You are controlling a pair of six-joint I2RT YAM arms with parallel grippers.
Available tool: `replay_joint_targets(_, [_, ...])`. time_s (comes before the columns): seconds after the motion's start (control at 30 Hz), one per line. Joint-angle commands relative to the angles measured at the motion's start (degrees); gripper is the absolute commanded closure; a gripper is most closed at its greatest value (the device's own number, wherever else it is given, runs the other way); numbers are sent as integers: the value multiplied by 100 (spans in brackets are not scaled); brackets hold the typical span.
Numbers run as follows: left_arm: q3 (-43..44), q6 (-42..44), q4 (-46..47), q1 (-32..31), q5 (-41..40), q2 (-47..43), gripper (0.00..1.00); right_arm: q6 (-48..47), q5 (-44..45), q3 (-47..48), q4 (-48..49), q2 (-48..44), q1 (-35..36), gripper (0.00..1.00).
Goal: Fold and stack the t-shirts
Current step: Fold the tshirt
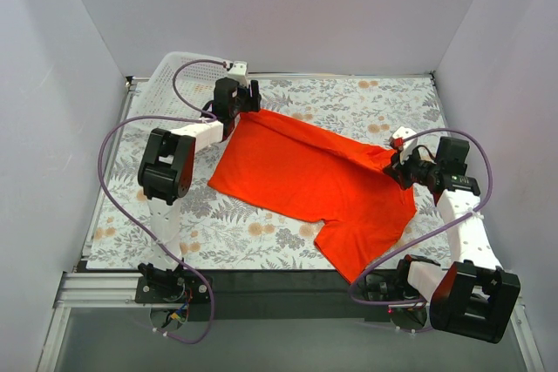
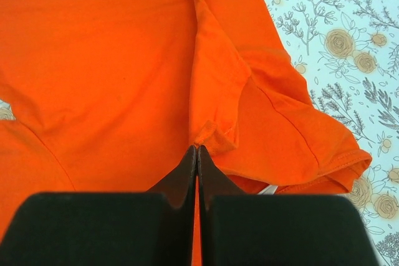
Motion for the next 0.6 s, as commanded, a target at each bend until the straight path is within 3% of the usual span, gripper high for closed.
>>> replay_joint_targets(0.0, [177,-55,-152,-4,158,-2,45,-297,-47,-83,-188,-7,26,99])
replay_joint_targets(0.57, [-359,147,-407,-13,325,-90,47,-1079,172,-258,-636,-121,61,99])
